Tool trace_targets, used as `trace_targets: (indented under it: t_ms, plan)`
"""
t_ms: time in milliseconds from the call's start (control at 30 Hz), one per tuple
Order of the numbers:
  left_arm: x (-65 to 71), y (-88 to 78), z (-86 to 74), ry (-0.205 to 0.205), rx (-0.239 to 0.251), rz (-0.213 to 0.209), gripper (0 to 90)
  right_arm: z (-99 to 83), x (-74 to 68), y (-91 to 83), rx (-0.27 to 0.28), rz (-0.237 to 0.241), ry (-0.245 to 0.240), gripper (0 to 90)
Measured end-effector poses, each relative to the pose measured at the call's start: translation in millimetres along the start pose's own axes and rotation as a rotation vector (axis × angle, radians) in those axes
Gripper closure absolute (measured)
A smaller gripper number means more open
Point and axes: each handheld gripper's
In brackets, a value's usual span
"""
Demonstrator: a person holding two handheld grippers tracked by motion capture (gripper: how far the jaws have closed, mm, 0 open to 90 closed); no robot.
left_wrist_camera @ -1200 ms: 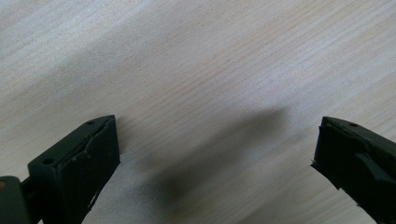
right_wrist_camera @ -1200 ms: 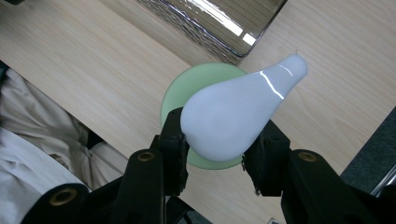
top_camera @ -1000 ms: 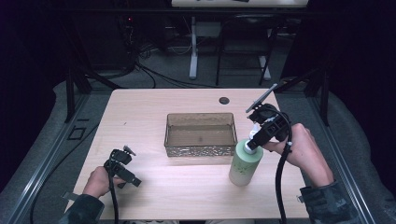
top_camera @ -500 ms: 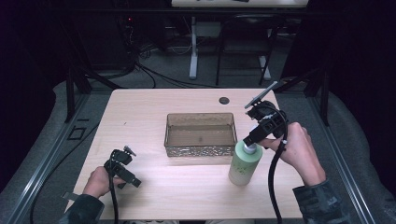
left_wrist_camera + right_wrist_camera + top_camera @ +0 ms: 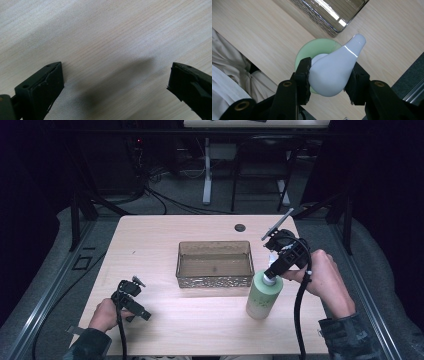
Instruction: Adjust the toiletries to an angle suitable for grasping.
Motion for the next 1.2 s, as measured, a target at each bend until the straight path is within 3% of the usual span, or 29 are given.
trace_targets:
  t_ms: [167, 233, 333, 467, 600, 833, 1067, 1200]
  plan:
    - [-0.6, 0.2, 0.1, 0.002, -0.006, -0.001, 0.1, -1.3, 4.1, -0.9, -0.012, -0.001, -0.042, 59.6]
    - [-0.6, 0.3, 0.2, 0.001, -0.006, -0.001, 0.1, -1.5, 6.0, -0.8, -0.010, 0.009, -0.031, 59.4]
    - [-0.1, 0.8, 0.9, 0.004, -0.012, 0.001, 0.1, -0.3, 4.9, 0.0, 0.000, 0.035, 0.024, 55.5]
    - [0.6, 0.9, 1.0, 0.004, -0.014, 0.002, 0.1, 5.1, 1.5, -0.5, 0.011, 0.024, 0.068, 52.9]
    - [-0.7, 1.1, 0.6, 0.004, -0.016, 0.001, 0.1, 9.1, -0.5, -1.0, 0.005, 0.006, 0.071, 56.5]
    - [-0.2, 1.1, 1.1, 0.007, -0.019, 0.004, 0.1, 11.3, 0.6, -1.9, -0.012, -0.035, 0.011, 60.3]
    - [-0.3, 1.0, 1.0, 0.006, -0.015, 0.003, 0.1, 12.4, 4.9, -2.3, -0.020, -0.053, -0.118, 60.6]
    - [-0.8, -0.4, 0.6, -0.004, 0.005, 0.005, 0.1, 13.2, 9.8, -2.5, -0.027, -0.038, -0.163, 60.8]
Point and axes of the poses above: each handheld gripper's, and its own axes: y roughly forward along the jaws, z roughly out of its top, x roughly to its right, and after that the axes turned 14 degrees about -x, right-handed
